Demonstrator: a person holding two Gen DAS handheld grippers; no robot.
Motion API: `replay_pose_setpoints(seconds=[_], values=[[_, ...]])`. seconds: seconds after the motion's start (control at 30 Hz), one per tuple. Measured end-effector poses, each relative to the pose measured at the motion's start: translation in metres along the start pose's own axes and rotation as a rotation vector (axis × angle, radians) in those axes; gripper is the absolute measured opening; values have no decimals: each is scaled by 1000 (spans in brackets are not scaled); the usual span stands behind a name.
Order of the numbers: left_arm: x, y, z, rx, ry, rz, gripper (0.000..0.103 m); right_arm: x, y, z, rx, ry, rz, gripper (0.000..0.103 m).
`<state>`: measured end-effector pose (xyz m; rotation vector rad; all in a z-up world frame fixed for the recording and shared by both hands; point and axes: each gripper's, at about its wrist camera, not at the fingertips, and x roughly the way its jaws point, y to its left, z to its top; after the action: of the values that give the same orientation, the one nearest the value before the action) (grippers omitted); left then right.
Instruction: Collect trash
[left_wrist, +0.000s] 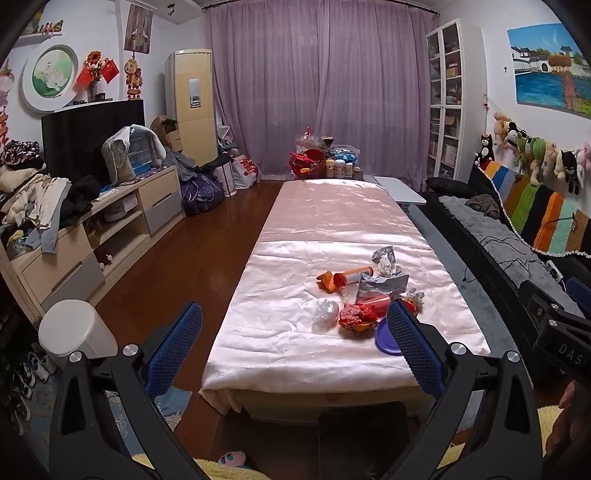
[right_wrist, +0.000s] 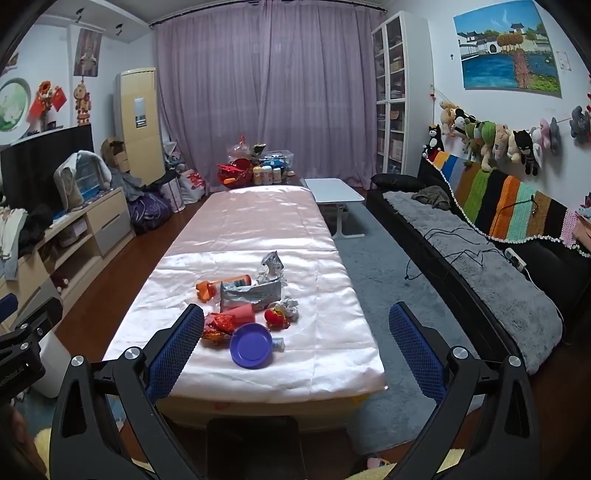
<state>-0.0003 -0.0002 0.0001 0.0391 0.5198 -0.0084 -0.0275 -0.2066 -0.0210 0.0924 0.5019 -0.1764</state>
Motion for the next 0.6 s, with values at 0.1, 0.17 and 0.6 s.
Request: replay_pose_setpoints(seconds=[0.1, 0.17, 0.6], values=[[0, 0, 0, 1, -1, 0, 95, 0, 0, 0, 0, 0, 0, 100], [0, 0, 0, 1, -1, 0, 95, 0, 0, 0, 0, 0, 0, 100], [1, 1, 1, 4, -4, 3, 95, 1, 0, 2, 0, -1, -4, 100]])
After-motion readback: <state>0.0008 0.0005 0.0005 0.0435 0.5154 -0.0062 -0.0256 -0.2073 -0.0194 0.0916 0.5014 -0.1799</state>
